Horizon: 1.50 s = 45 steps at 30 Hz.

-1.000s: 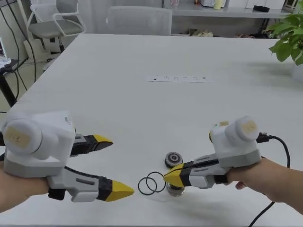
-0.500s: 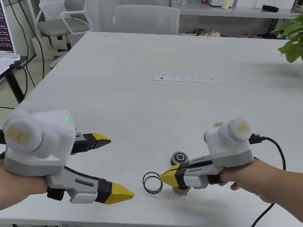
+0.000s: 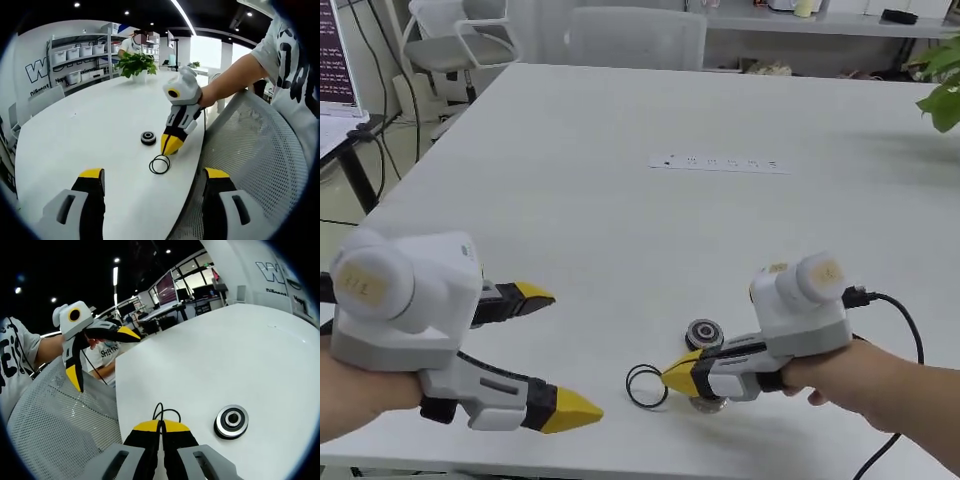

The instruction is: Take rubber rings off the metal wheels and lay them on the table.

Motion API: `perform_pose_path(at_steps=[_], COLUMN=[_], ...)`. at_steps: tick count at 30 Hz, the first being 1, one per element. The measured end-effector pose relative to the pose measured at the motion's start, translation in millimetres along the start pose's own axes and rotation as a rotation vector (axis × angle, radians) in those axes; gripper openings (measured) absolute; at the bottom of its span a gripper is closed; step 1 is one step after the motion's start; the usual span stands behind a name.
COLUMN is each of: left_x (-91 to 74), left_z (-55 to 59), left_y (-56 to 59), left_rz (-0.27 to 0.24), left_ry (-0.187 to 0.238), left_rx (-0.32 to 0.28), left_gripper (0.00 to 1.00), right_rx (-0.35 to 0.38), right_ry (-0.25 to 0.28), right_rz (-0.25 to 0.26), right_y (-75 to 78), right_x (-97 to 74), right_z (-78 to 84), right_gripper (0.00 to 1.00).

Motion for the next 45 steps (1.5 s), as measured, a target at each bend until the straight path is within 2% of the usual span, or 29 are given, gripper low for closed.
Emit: perform_pose_path(at_steps=[13, 19, 26, 38, 45], left_x=[-0.3, -0.1, -0.6, 0.0, 3.6], left_z=[2.5, 3.2, 4.0, -0.1, -7.5], left_y=[0.9, 0.6, 0.1, -2.7, -5.6], left_rz=[0.005, 0.005, 0.004, 0.000, 0.001], left_ry=[-0.009, -0.009, -0.011, -0.008, -0.002], left_rx=[-0.005, -0.010, -0.012, -0.016, -0.011], left_gripper=[0.77, 0.77, 0.77, 0.77, 0.77], right_rx=[-0.017, -0.018, -0.032, -0.033, -0.038], right_ry=[-0.015, -0.006, 0.003, 0.055, 0.082], right_rz=[0.025, 0.041, 0.048, 0.064, 0.078], right_y=[3.7, 6.7, 7.3, 8.4, 10.5], right_x=[1.8, 1.6, -0.1, -14.9, -27.7], right_z=[2.0, 0.8, -1.3, -12.8, -18.1], right_gripper=[0.00, 0.00, 0.05, 0.10, 0.13])
Point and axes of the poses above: the centre of the closed fingertips' face, and the gripper's own axes: x roughly forward along the fingers, y roughly to its right, z roughly out of its underside, the point moved 1 cm from there along -x, roughly backward along the fingers, and after that the axes turned 4 degrees about y, right-handed, at the moved point
